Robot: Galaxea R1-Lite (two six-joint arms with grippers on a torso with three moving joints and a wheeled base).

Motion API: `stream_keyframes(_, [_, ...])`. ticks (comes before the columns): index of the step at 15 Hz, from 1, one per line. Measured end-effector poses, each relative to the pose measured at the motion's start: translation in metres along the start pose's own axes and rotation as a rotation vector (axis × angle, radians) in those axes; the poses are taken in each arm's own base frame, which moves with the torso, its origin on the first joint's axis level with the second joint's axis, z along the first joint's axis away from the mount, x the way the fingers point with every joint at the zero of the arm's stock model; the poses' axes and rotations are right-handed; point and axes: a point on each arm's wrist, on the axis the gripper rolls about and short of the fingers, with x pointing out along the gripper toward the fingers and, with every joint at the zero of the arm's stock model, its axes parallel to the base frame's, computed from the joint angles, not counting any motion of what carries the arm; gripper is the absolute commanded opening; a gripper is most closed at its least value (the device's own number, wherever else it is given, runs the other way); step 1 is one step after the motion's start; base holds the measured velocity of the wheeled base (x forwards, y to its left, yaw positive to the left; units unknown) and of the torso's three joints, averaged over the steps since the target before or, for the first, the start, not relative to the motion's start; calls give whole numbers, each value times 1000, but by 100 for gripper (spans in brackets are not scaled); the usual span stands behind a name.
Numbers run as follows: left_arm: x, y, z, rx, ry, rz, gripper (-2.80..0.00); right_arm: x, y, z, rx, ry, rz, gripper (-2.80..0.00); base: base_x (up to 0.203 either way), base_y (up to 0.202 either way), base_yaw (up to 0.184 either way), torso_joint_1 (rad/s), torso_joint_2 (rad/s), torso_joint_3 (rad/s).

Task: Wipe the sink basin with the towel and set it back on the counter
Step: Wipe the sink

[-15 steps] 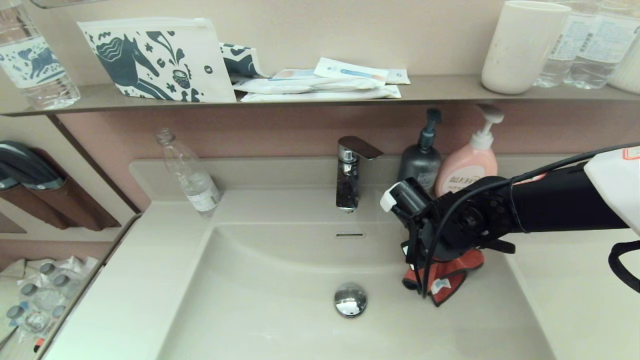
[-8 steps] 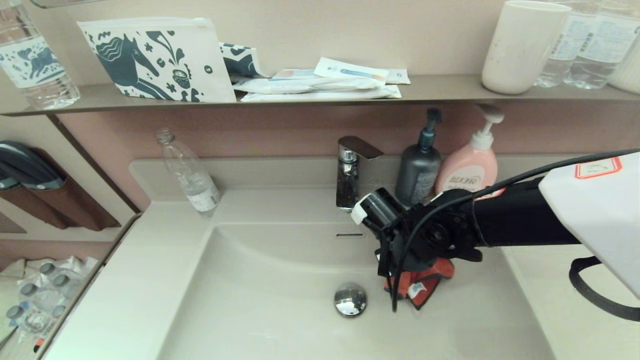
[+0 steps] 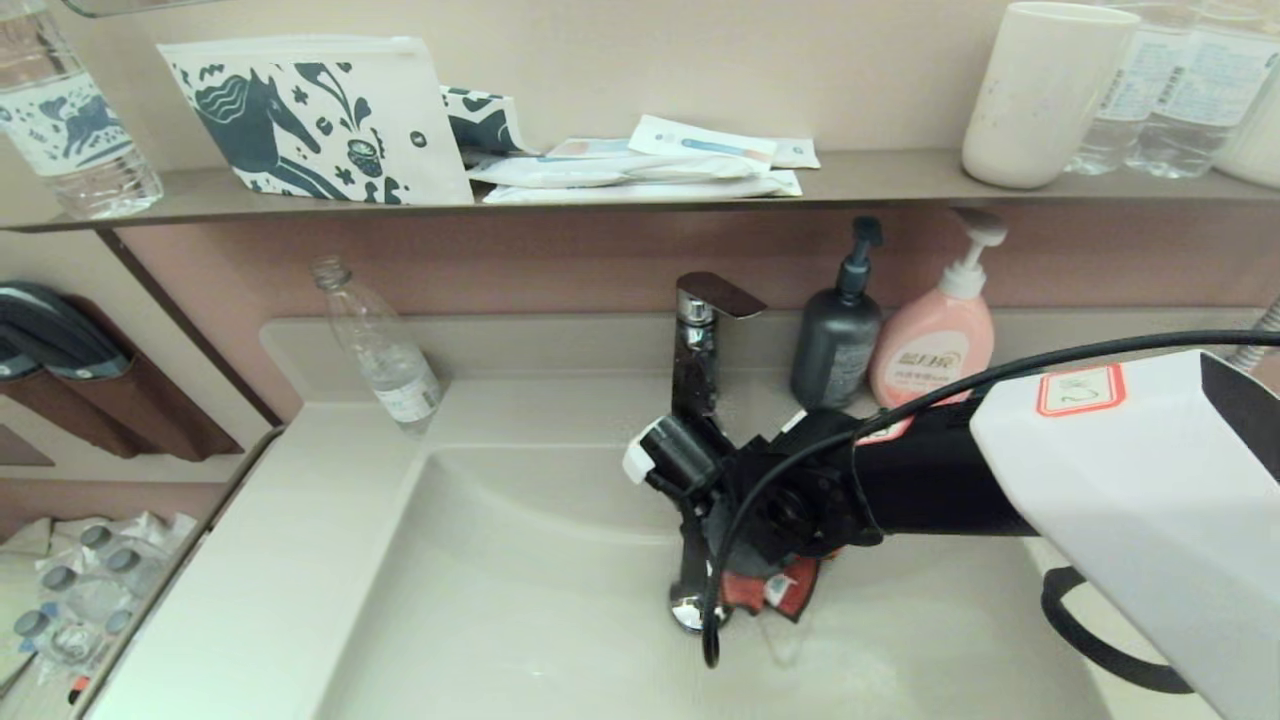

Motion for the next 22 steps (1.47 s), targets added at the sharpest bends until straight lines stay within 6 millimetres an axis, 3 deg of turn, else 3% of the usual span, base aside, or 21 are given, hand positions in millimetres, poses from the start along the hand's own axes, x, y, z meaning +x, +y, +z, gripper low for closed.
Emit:
stream_keyframes(5, [0,0,0,-1,0,-2,-280,-2,37,-10,-65,-6,40,-280,0,0,0,0,0,0])
stream_keyframes(9, [0,0,0,0,0,0,-280,-4,54,-18,-100,-7,59,-280,0,0,0,0,0,0])
stream_keyframes(12, [0,0,0,-1,0,-1,-280,-4,59,-19,-120,-13,68,-280,0,0,0,0,0,0])
stream_keyframes(17, [0,0,0,0,0,-1,-280,-7,65,8,-34,-153,107,-280,0,0,0,0,0,0])
stream_keyframes(22, [0,0,0,0,0,0,-280,9,47,12,4,-147,39,-280,0,0,0,0,0,0])
